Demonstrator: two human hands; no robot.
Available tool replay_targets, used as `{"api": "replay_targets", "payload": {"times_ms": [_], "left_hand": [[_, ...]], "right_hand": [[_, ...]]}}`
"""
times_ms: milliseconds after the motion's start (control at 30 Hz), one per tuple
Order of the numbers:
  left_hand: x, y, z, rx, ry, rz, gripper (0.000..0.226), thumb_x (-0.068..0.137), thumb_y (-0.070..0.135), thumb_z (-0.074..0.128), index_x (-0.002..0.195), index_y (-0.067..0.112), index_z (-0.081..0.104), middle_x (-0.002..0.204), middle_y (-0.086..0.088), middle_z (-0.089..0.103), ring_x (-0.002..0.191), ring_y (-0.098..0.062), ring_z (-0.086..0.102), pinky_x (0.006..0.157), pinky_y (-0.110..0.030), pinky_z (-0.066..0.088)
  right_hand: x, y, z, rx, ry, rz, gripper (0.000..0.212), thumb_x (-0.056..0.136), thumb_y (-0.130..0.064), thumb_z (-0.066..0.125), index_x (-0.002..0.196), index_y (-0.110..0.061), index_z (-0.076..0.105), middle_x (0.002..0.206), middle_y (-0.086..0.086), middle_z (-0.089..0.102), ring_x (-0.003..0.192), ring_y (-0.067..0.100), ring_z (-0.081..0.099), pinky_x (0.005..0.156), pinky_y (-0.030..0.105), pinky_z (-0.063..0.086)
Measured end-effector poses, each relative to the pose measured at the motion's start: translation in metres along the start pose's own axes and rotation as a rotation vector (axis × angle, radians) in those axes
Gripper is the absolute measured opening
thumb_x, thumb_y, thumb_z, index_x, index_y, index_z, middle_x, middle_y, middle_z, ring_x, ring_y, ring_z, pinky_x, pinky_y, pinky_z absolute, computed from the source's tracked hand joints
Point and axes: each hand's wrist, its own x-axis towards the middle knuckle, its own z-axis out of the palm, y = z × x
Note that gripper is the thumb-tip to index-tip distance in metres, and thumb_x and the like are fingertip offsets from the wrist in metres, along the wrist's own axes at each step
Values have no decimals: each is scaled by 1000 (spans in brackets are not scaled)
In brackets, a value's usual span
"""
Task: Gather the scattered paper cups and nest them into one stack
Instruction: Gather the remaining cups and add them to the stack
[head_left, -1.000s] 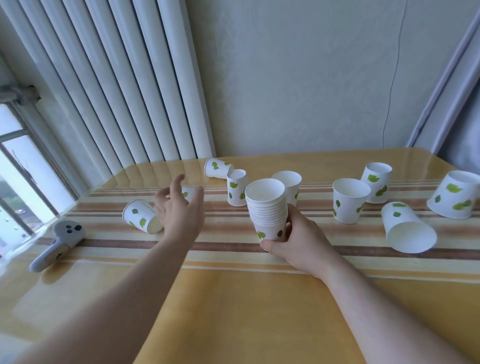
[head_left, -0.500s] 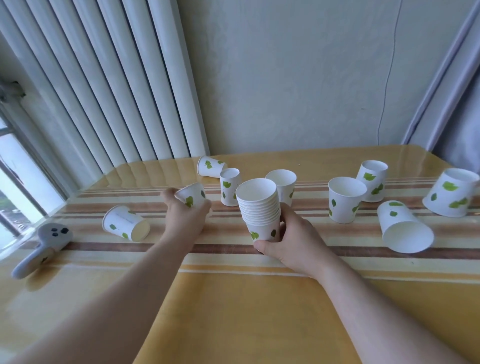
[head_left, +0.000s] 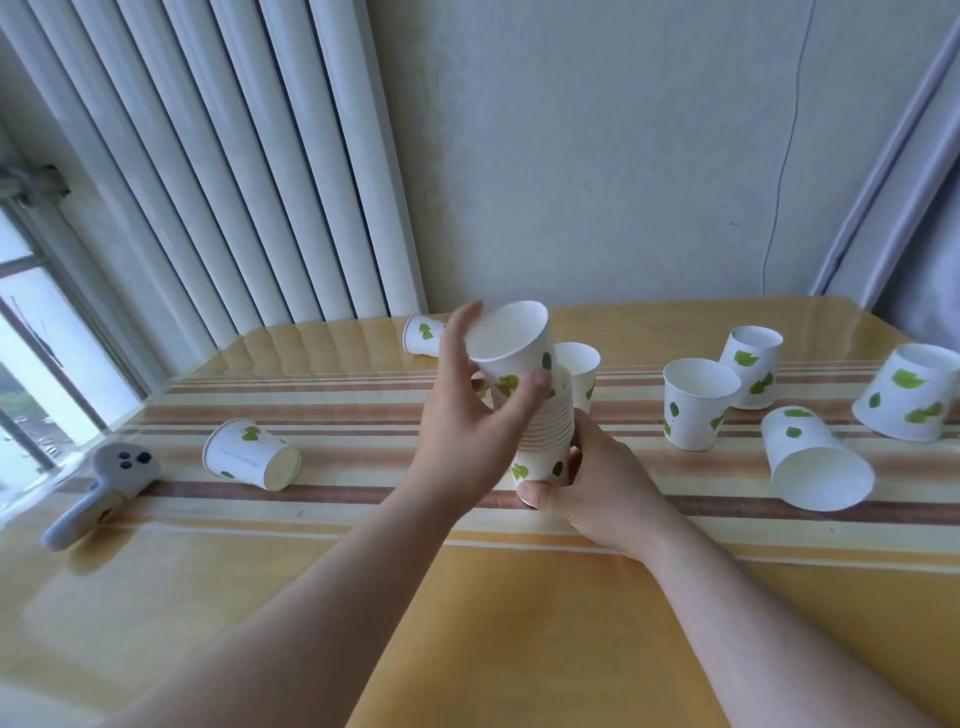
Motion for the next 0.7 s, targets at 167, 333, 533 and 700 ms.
{"api": "replay_targets", "payload": {"times_ms": [167, 333, 533, 700], "left_hand": [[-6, -15, -4, 45, -2, -15, 85, 81, 60, 78, 153, 58, 32, 122, 32, 65, 115, 1, 63, 88, -12, 50], [-17, -26, -39, 145, 18, 74, 84, 84, 63, 77, 154, 57, 30, 147, 28, 55, 138, -2, 53, 105, -23, 46], [-11, -65, -149, 599, 471, -98, 26, 92, 41, 66, 118, 43, 66, 142, 5, 50, 137, -22, 42, 114, -47, 36], [-7, -98, -220, 655, 599, -538, 74, 103, 56, 59, 164, 20, 36, 166, -27, 29, 156, -42, 25, 127, -59, 20]], "right_hand": [[1, 1, 0, -3, -10, -5, 58, 63, -59, 81, 114, -61, 51, 110, -41, 68, 90, -11, 70, 71, 26, 54], [1, 2, 0, 9, 0, 1, 61, 63, -61, 84, 108, -75, 46, 112, -43, 65, 93, -13, 67, 76, 28, 56], [0, -1, 0, -13, 16, 16, 60, 63, -60, 85, 107, -74, 47, 109, -44, 66, 92, -13, 68, 72, 27, 55], [-3, -1, 0, -24, 14, 29, 60, 65, -59, 86, 111, -70, 49, 107, -45, 67, 93, -15, 67, 68, 21, 53]]}}
